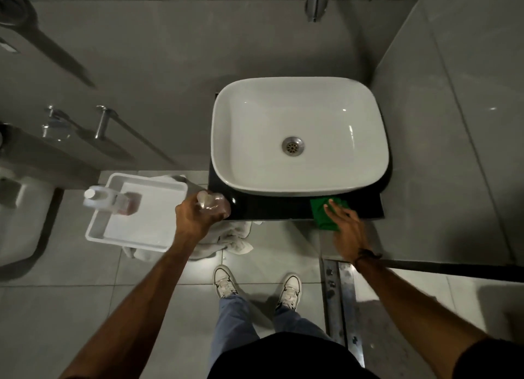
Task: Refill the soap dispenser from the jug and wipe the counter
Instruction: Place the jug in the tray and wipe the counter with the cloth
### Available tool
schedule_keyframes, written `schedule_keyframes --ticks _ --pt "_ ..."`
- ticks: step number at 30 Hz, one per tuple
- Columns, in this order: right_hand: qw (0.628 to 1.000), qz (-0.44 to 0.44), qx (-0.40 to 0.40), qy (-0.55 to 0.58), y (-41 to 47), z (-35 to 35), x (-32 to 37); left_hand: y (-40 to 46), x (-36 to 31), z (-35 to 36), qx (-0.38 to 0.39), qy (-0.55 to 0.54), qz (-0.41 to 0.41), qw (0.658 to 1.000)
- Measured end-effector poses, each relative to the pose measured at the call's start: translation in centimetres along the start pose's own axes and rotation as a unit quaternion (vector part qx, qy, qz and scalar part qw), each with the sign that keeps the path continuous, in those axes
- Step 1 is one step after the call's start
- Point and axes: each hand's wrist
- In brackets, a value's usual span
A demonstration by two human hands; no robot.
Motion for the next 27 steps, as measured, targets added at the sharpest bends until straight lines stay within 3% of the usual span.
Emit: schedule_keyframes --ticks 6,14,17,21,23,25,27 --pt "0.994 0.089 -0.021 -0.067 1.4 -3.8 -5.9 0.2 -0.9 1.2 -0.006 -0.008 0.043 0.999" --pt "0.976 0.176 -0.025 -0.123 -0.2 -2.3 -2.4 -0.8 -1.7 1.9 -0.042 -0.007 0.088 0.995" --pt "0.978 0.197 -0.01 -0.065 -1.7 -1.0 0.3 -2.1 -1.4 2.2 -0.047 -0.017 0.013 0.999" --pt "0.975 0.193 0.048 0.103 -3.5 0.1 4.7 -6.0 -1.1 3.1 -0.098 -0.038 -0.138 0.985" --pt "0.944 0.199 0.115 0.236 -4.1 0.3 7.6 -7.9 -1.4 3.5 -0.084 -0.128 -0.179 0.972" --pt "0.862 0.218 0.245 0.388 -4.6 0.5 10.6 -9.4 -1.7 3.7 -0.043 -0.269 -0.21 0.939" --pt "0.768 0.217 0.384 0.464 -5.2 0.7 13.1 -10.2 -1.5 3.7 0.018 -0.383 -0.236 0.893"
Point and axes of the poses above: each hand's wrist, its own y-axis towards the middle knuckle, its own z-axis out of the palm, x = y × z, and after that the axes turned 15 degrees about z, right-handed
